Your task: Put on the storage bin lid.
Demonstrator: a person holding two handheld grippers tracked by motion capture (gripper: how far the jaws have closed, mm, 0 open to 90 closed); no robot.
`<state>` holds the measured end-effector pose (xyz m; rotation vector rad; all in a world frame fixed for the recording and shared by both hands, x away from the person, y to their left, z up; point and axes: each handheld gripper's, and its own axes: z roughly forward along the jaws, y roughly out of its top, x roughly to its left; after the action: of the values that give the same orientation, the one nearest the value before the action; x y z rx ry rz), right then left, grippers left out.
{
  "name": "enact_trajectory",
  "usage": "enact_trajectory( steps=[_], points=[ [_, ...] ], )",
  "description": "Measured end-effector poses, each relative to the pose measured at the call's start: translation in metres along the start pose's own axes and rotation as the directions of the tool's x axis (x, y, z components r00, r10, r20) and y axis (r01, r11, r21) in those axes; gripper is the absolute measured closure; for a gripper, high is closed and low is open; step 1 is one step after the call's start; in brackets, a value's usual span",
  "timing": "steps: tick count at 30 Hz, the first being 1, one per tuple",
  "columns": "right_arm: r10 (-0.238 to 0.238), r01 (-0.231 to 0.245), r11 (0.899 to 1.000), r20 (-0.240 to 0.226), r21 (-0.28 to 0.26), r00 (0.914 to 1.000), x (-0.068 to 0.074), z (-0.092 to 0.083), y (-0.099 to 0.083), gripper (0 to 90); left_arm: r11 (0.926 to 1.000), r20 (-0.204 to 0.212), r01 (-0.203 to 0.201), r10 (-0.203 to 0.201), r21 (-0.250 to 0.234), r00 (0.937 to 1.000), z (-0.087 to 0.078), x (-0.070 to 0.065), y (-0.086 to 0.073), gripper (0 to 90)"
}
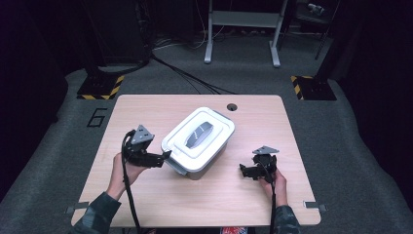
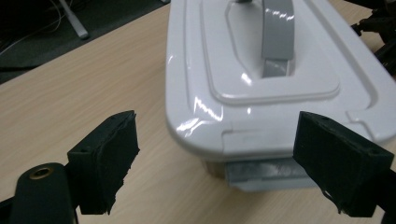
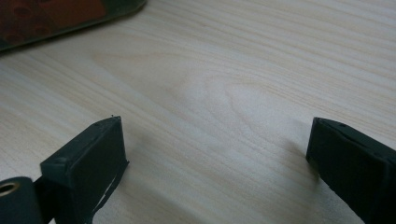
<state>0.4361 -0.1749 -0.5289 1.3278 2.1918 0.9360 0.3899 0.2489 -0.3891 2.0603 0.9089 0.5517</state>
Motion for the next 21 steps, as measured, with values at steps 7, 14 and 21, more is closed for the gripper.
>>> enact_trajectory(
  steps=[7, 14, 21],
  points=[
    [0.003, -0.003, 1.0, 0.0, 0.001, 1.0, 0.0, 0.0, 0.0, 3.9, 0.9988, -0.032, 0.037, -0.036, 0.031, 0.9988, -0.006, 0.007, -0.035, 11.3],
    [0.009, -0.009, 1.0, 0.002, 0.003, 1.0, 0.001, 0.0, 0.0, 3.9, 0.993, -0.044, 0.086, -0.083, 0.081, 0.9956, -0.002, 0.01, -0.075, 10.4],
    [0.009, -0.009, 1.0, 0.002, 0.003, 1.0, 0.001, 0.0, 0.0, 3.9, 0.9807, -0.063, 0.1, -0.09, 0.168, 0.9939, 0.014, 0.008, -0.117, 9.5]
  ],
)
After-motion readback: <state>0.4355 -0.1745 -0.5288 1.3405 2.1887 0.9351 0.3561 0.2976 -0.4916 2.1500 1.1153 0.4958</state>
